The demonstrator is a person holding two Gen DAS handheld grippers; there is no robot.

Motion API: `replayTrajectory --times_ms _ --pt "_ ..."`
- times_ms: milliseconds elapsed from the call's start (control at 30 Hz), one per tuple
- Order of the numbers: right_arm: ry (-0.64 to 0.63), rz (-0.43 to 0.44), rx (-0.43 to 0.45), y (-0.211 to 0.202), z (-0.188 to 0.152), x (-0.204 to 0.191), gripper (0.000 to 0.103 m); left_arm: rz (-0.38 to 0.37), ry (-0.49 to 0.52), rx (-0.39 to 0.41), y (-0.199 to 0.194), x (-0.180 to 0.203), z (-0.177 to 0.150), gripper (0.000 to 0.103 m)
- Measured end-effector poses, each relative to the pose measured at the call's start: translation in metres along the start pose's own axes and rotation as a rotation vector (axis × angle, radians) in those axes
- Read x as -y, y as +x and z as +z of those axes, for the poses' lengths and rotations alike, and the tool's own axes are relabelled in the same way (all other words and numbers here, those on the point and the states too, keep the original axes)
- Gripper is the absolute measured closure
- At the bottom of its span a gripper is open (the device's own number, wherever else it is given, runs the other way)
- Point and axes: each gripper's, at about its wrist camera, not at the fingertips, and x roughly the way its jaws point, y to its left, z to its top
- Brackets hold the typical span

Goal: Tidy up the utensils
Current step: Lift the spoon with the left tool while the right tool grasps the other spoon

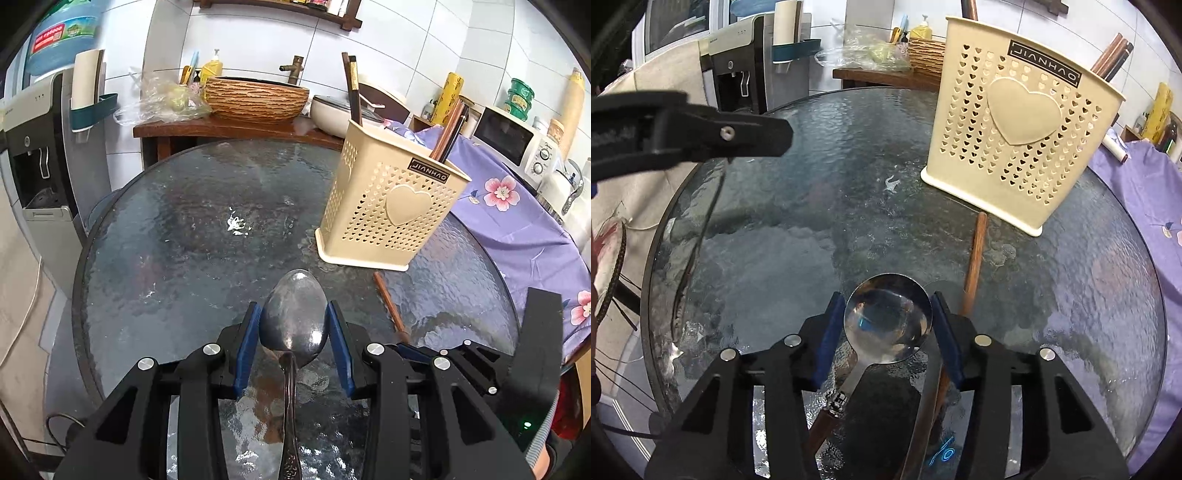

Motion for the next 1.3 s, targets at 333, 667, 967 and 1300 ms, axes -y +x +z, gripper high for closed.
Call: replayTrajectory --times_ms 333,667,967,1300 --pt "-0.01 0.06 0.006 -0.007 0.0 0.004 0.055 0.067 0.055 -0.089 0.024 0.002 -0.005 0.067" --pt "0.027 0.118 0.018 -0.02 -0.003 0.019 0.055 0.097 0.134 -0.175 0.046 0.011 -0.017 0.067" --pt "0.045 0.12 0.037 -0.031 -0.007 0.033 0.055 0.123 0.191 -0.232 0.059 0.018 -0.018 0.064" --pt "0.069 0.113 0.061 -0.044 -0.007 0.045 0.055 0.13 0.277 -0.286 0.07 0.028 -0.011 0.059"
